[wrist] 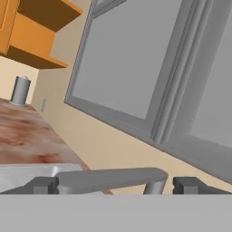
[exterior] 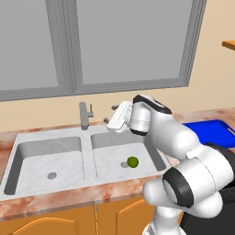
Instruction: Pick up all produce items and place them in the sink. Turn on the sink faucet to wash them. Then turn the sink off and put them in the tray.
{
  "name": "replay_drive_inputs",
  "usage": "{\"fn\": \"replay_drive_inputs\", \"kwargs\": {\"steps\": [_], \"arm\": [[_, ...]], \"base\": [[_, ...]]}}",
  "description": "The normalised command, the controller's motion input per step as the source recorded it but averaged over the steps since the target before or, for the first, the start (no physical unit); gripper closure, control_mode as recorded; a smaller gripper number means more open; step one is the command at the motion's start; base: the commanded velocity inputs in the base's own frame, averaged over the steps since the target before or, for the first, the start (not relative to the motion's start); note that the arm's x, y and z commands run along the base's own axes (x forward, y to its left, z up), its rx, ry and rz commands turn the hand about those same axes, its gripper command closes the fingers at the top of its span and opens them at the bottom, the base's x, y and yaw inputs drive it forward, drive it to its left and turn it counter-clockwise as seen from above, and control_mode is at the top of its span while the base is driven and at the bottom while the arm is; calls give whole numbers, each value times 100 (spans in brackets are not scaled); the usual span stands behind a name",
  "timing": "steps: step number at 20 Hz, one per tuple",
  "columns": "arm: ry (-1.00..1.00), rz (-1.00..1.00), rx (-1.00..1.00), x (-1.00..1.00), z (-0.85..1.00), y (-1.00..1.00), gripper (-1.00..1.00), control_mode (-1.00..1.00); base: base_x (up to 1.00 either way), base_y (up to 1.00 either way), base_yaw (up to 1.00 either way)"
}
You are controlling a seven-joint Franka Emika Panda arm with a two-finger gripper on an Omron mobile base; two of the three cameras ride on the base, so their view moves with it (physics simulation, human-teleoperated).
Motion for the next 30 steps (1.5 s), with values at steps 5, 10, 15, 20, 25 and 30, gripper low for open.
{"fn": "replay_drive_inputs", "kwargs": {"steps": [5, 10, 15, 20, 25, 30], "arm": [[-3, 4, 0, 17, 0, 0, -100, -100], [-1, 0, 0, 22, 0, 9, -100, -100], [0, 0, 0, 21, 0, 20, -100, -100], [0, 0, 0, 20, 0, 20, -100, -100], [0, 2, 0, 28, -3, 6, -100, -100], [0, 5, 0, 32, -11, 1, -100, -100]], "base": [[0, 0, 0], [0, 0, 0], [0, 0, 0], [0, 0, 0], [0, 0, 0], [0, 0, 0]]}}
